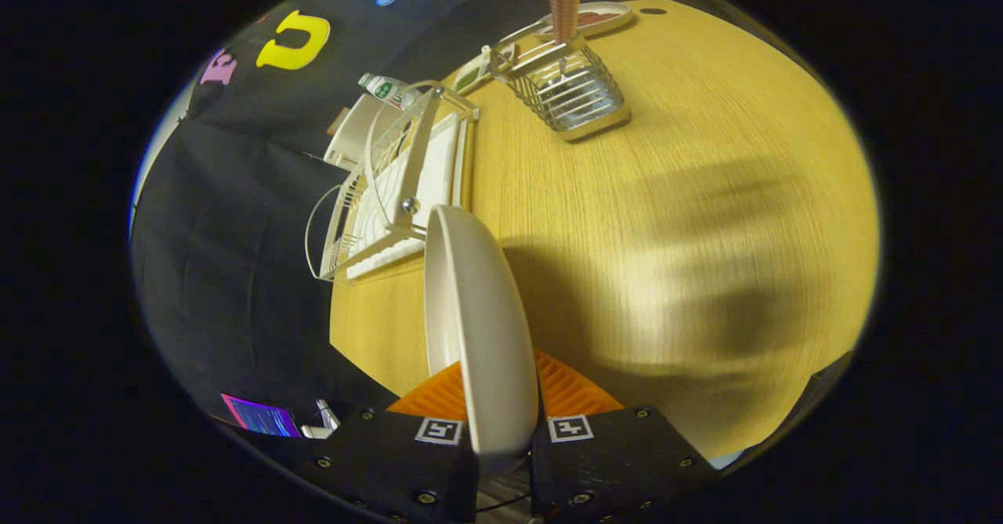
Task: Take the plate from the dish rack, then take the spoon from the basket and place it into the plate.
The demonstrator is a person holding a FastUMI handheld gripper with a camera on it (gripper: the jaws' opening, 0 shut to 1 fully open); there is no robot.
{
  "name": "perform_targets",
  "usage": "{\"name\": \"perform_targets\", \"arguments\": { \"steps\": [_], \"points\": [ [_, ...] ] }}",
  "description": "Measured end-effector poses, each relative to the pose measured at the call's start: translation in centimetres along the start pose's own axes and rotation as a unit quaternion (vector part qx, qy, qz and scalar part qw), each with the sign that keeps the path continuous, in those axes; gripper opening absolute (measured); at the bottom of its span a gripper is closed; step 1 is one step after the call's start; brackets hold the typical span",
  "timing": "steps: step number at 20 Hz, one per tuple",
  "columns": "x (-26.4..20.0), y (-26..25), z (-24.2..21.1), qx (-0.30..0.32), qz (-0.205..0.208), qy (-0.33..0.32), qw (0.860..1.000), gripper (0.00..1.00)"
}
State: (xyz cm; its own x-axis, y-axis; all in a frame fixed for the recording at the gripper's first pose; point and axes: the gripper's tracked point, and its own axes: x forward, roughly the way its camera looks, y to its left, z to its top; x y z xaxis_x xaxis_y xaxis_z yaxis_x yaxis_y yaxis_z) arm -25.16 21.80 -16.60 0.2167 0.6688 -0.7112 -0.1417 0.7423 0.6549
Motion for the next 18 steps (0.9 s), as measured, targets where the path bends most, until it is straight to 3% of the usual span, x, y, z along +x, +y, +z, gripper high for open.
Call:
{"name": "perform_targets", "arguments": {
  "steps": [4,6,11,16,18],
  "points": [
    [0.8,-0.9,-0.2,0.008,-0.003,0.001,1.000,0.29],
    [0.6,-1.5,-0.3,-0.007,-0.011,0.000,1.000,0.36],
    [-2.7,-4.3,2.1,-0.093,-0.088,-0.051,0.990,0.72],
    [-9.4,-2.8,7.3,-0.154,-0.121,-0.184,0.963,0.72],
    [-12.1,-1.8,9.7,-0.171,-0.129,-0.243,0.946,0.72]
  ]
}}
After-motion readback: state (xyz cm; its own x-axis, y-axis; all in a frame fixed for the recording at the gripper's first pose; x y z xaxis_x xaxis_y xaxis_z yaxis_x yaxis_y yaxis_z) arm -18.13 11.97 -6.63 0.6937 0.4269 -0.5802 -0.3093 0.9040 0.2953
